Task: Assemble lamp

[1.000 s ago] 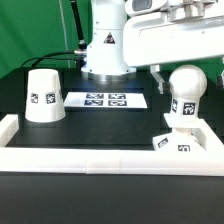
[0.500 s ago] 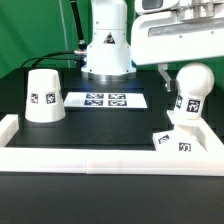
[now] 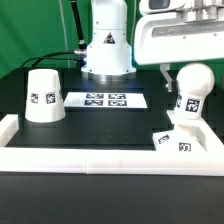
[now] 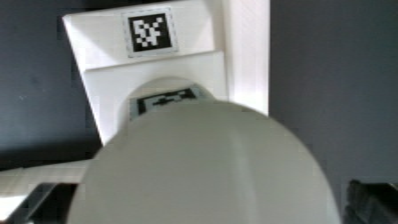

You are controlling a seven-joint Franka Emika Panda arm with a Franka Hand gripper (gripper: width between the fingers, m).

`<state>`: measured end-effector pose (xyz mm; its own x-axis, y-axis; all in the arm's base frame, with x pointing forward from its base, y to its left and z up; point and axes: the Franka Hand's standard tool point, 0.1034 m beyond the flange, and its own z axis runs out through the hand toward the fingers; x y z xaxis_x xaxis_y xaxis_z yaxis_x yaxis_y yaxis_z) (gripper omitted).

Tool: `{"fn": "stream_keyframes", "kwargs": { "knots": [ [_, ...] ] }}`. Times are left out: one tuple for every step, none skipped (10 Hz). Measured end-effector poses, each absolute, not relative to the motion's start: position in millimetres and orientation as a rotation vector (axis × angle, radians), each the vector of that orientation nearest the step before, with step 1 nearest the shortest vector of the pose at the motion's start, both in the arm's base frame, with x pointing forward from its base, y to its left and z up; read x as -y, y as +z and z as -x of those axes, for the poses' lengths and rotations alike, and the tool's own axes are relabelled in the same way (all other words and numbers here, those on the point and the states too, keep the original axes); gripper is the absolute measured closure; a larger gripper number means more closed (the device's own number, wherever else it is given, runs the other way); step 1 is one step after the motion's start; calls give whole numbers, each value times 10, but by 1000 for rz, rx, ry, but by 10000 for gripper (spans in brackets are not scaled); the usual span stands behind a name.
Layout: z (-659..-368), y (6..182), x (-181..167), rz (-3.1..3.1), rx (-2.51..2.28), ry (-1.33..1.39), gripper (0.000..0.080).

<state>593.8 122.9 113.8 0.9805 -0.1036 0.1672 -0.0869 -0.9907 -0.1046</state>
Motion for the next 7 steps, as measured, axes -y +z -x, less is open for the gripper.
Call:
{"fn": "stream_keyframes", "kwargs": {
  "knots": [
    [-5937, 1141, -1236, 3036, -127, -266, 101],
    [-5937, 1142, -1235, 3036, -127, -266, 101],
    [-5943, 1145, -1221, 3037, -128, -267, 101],
    [-5956, 1153, -1178, 3039, -121, -270, 101],
    [-5961, 1156, -1135, 3042, -116, -274, 101],
    [-5951, 1142, -1105, 3044, -110, -272, 101],
    [-5943, 1130, -1068, 3047, -105, -269, 215]
  ]
}}
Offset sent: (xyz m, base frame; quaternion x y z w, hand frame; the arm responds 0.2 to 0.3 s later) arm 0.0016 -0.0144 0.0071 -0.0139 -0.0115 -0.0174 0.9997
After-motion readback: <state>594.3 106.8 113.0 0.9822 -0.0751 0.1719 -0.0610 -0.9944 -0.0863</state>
